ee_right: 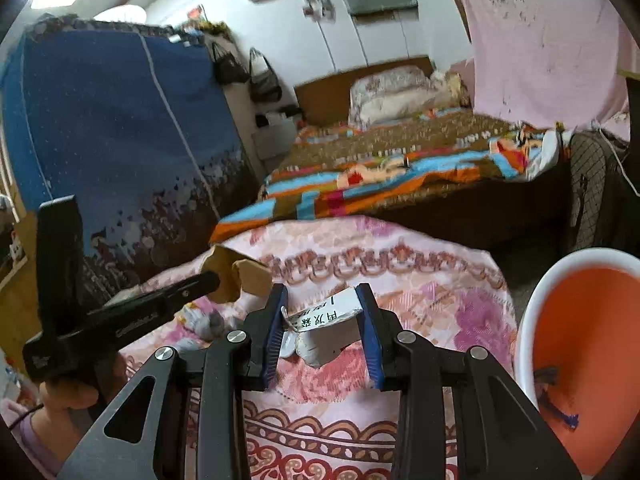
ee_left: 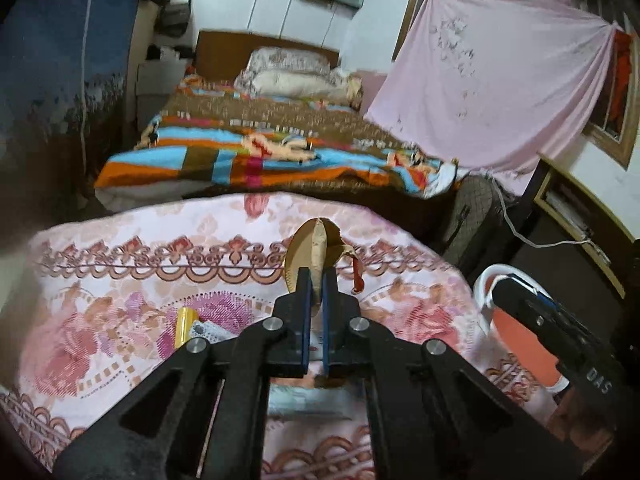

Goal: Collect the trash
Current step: 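Carry the cup and paper over the orange basin and open both tools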

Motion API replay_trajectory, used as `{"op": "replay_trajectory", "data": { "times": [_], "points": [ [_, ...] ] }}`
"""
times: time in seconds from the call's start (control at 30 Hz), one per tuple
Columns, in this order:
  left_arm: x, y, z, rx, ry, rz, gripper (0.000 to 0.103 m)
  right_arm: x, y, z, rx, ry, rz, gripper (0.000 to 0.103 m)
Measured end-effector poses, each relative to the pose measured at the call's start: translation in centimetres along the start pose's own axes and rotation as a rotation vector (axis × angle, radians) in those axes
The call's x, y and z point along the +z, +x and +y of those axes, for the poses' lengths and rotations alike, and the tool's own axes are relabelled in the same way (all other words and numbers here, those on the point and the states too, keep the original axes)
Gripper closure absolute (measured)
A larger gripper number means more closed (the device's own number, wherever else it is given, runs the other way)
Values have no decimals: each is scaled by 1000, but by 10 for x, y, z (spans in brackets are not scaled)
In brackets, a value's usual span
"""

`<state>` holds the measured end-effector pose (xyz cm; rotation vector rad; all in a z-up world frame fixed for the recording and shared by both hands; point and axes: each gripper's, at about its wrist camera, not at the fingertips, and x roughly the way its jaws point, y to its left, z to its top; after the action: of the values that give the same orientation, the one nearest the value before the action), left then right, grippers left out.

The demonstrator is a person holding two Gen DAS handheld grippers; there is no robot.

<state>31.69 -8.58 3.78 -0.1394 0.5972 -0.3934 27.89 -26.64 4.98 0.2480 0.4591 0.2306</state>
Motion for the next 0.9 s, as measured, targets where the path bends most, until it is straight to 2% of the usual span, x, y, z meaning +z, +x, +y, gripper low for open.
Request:
{"op": "replay_trajectory", "data": {
  "times": [0.1,0.23,0.37,0.5,0.63,0.73,0.9],
  "points": [
    [-1,-25,-11,1,21,-85,103,0,-21,2,11,-14,-112,71],
    [-2,-58,-38,1,102,-208,103,2,-51,4,13,-44,-281,71],
    [-1,-84,-72,-36,212,-318,103,2,-84,4,-21,-81,-455,71],
    [4,-95,-99,-89,268,-384,103,5,-117,-10,-57,-81,-598,70],
    [4,-93,-125,-146,318,-407,103,9,-133,-37,-103,-44,-646,69],
    [3,-85,-142,-192,344,-388,103,12,-138,-64,-145,28,-649,69],
    [1,-65,-165,-274,347,-312,103,16,-145,-107,-199,167,-643,68]
  ]
}}
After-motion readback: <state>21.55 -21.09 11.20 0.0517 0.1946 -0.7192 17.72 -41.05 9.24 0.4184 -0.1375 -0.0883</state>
